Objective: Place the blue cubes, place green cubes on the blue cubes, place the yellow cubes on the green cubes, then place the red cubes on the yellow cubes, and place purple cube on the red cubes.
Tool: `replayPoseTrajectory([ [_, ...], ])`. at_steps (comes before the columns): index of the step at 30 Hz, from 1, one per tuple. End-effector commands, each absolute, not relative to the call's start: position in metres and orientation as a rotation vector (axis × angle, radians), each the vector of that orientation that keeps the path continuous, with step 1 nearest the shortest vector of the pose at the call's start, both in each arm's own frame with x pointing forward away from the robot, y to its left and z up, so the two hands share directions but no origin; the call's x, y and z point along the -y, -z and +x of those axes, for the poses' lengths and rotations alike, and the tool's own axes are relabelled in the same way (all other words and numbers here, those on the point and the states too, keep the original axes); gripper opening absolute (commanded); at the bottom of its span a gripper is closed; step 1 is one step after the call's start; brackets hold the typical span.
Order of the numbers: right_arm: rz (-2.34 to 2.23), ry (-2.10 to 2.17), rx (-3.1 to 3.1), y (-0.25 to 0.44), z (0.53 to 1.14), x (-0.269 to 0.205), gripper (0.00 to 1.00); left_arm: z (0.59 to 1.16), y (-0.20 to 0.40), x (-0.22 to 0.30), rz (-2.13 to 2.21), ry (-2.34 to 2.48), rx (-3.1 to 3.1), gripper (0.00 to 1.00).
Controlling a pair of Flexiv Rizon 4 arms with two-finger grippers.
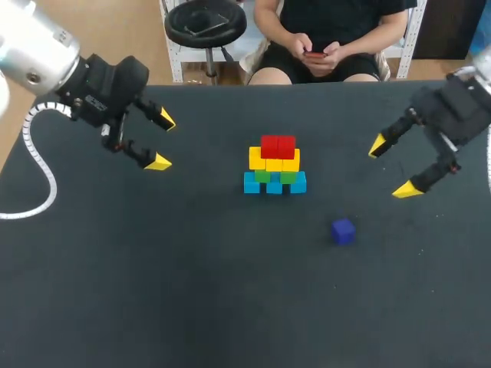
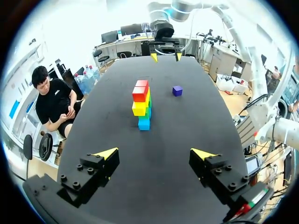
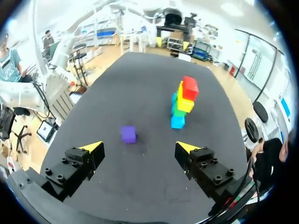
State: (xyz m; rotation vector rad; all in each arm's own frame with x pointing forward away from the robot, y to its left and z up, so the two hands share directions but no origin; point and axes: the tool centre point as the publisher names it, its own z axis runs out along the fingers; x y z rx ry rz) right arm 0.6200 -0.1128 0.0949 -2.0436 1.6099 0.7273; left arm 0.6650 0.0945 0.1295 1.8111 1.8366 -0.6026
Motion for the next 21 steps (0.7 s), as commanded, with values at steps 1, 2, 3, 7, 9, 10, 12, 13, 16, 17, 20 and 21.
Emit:
replayPoseTrajectory([
  [1,-2.105,-0.658,-1.629,-0.096,0.607,0.098,1.00,0.666,-0.129,-0.095,1.813,0.603,-1.834,1.00],
  [2,-2.112,-0.647,-1.631,-0.095,0.605,0.096,1.00,0.666,-0.129,-0.095,1.813,0.603,-1.834,1.00],
  [3,-2.116,-0.646,-1.633,-0.094,0.603,0.094,1.00,0.666,-0.129,-0.095,1.813,0.603,-1.834,1.00],
  [7,-2.133,-0.651,-1.631,-0.089,0.595,0.087,1.00,0.666,-0.129,-0.095,1.813,0.603,-1.834,1.00],
  [9,-2.141,-0.652,-1.643,-0.084,0.592,0.084,1.00,0.666,-0.129,-0.095,1.813,0.603,-1.834,1.00],
  [10,-2.143,-0.665,-1.643,-0.081,0.590,0.082,1.00,0.666,-0.129,-0.095,1.813,0.603,-1.834,1.00],
  [12,-2.144,-0.682,-1.638,-0.075,0.587,0.079,1.00,0.666,-0.129,-0.095,1.813,0.603,-1.834,1.00],
  [13,-2.151,-0.682,-1.644,-0.072,0.585,0.078,1.00,0.666,-0.129,-0.095,1.813,0.603,-1.834,1.00],
  [16,-2.159,-0.700,-1.650,-0.062,0.583,0.076,1.00,0.666,-0.129,-0.095,1.813,0.603,-1.834,1.00],
  [17,-2.157,-0.711,-1.654,-0.059,0.582,0.076,1.00,0.666,-0.129,-0.095,1.813,0.603,-1.834,1.00],
  [20,-2.166,-0.720,-1.669,-0.051,0.582,0.076,1.00,0.666,-0.129,-0.095,1.813,0.603,-1.834,1.00],
  [21,-2.169,-0.718,-1.668,-0.049,0.582,0.076,1.00,0.666,-0.129,-0.095,1.813,0.603,-1.834,1.00],
])
